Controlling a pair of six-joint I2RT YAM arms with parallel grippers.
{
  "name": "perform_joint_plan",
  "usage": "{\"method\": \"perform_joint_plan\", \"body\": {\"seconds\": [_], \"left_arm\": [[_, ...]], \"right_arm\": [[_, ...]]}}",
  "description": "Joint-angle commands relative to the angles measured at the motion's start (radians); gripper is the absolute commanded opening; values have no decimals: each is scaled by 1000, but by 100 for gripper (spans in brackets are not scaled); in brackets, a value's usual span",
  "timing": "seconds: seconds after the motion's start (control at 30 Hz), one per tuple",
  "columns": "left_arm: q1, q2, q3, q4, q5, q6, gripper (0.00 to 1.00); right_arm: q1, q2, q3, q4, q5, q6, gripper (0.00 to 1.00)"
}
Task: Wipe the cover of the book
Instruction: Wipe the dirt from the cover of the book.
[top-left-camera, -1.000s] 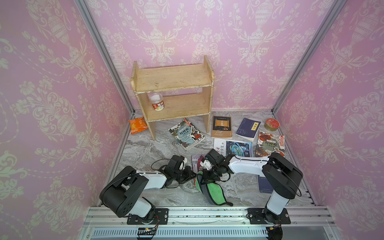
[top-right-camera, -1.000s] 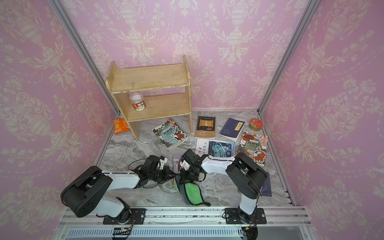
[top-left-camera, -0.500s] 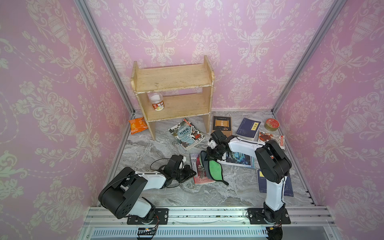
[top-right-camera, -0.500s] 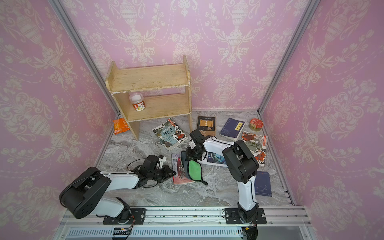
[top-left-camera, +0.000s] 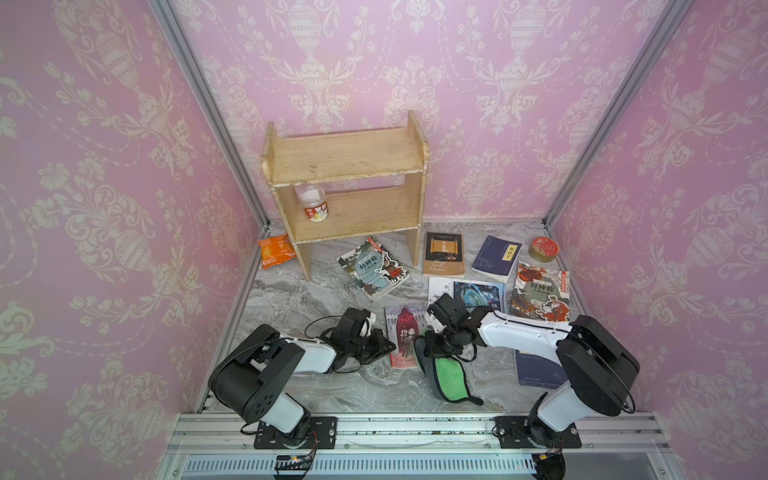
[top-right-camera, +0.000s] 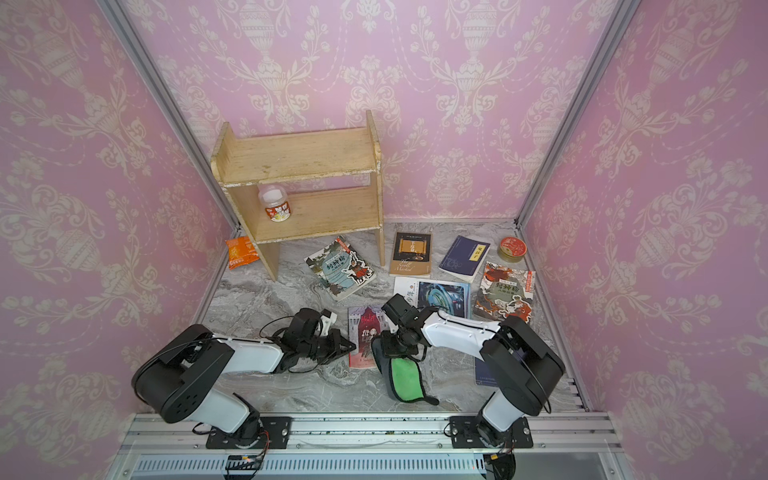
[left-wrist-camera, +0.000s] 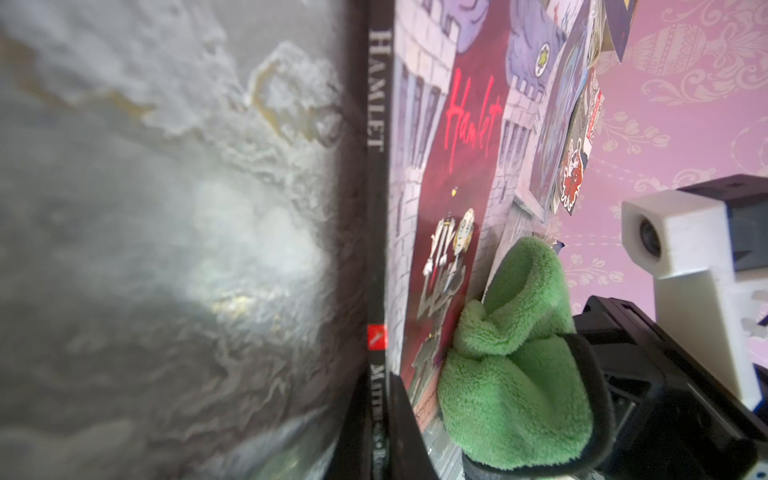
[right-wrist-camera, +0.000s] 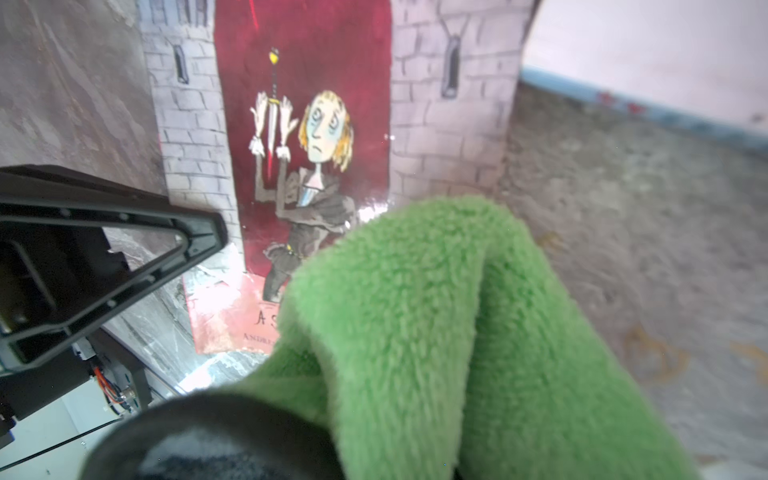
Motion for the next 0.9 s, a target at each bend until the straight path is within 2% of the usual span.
{"method": "perform_joint_plan", "body": {"seconds": [0.0,0.1,0.23,0.37,0.47,0.53,0.77,0.87], "left_arm": [[6,36,-7,-77,-44,21,0],[6,20,-11,-87,-40,26,0],[5,-17,-18,-114,-32,33,0],[5,-63,-40,-146,-36,34,0],[5,-100,-53,-178,-51,42,0],[5,-113,-50,-196,-55,51,0],[5,-91,-27,-193,-41,56,0],[5,-90,-25,-187,-39,50,0]], "right_arm": [[-11,33,55,-287,150,-51,0],[-43,102,224,-285,115,-120,0],[-77,293,430,-283,56,-173,0],[-137,427,511,-246,32,-159,0],[-183,452,514,-190,34,-115,0],[-170,462,533,-172,23,-108,0],[-10,575,659,-150,-17,-74,0],[14,568,637,-113,-43,-72,0]]}}
